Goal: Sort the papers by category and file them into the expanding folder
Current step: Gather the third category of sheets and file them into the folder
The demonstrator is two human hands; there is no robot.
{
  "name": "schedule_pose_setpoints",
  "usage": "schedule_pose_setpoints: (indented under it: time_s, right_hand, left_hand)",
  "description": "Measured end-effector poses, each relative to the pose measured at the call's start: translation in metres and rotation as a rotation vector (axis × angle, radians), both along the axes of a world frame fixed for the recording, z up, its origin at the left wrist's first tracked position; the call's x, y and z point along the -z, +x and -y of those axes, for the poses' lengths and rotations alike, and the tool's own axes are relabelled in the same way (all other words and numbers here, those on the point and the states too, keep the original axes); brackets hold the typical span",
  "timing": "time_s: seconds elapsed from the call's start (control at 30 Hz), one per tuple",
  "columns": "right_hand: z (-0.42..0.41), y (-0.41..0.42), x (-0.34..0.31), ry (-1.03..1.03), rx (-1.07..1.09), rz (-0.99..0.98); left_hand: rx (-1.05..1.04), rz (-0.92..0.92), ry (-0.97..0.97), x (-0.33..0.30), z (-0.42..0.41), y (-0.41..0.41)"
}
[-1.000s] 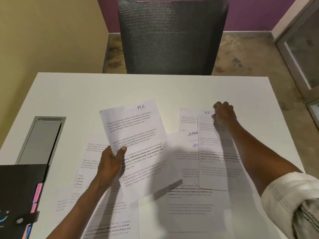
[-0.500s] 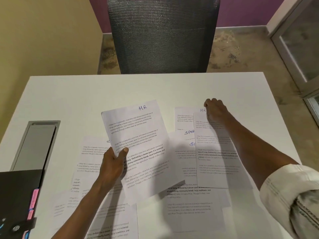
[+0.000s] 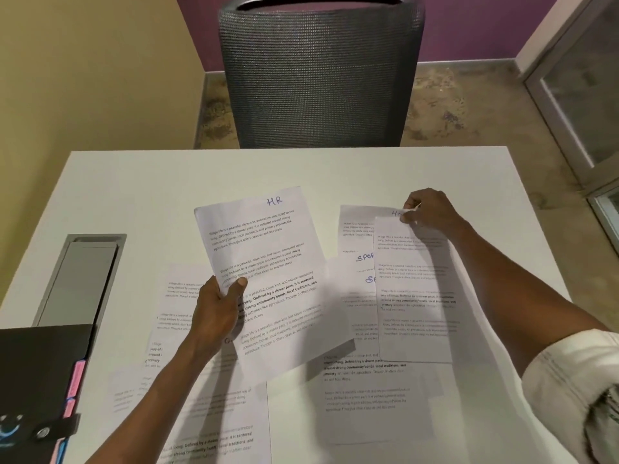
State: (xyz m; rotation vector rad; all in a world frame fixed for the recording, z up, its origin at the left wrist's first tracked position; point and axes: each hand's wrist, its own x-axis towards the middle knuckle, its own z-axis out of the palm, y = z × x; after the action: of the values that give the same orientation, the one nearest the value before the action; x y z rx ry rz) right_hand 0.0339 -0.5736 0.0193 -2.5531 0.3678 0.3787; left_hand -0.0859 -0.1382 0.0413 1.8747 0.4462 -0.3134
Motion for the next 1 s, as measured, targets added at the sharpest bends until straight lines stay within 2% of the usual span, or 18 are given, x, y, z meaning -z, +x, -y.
schedule_pose_setpoints:
  time_s: [0.23,0.47,0.73,1.0]
  right_hand:
    - [-0.017,-0.037,-0.055,0.025,-0.114,0.191]
    - [-0.038,-0.09,-0.121,0.026,-0.182,0.407]
    - [-0.047,-0.131,-0.2,0.031,-0.157,0.603]
    - [-0.052,-0.18,-0.284,0.036,-0.306,0.804]
  left_hand:
    - [-0.003,0.065,-0.034,-0.028,0.0,-0.018]
    - [0.008,0.143,0.034,-0.063,-0.003,-0.048]
    - [0.004,0.258,0.1,-0.102,-0.007,-0.074]
    - [-0.026,0.337,0.172,-0.133,-0.008,-0.095]
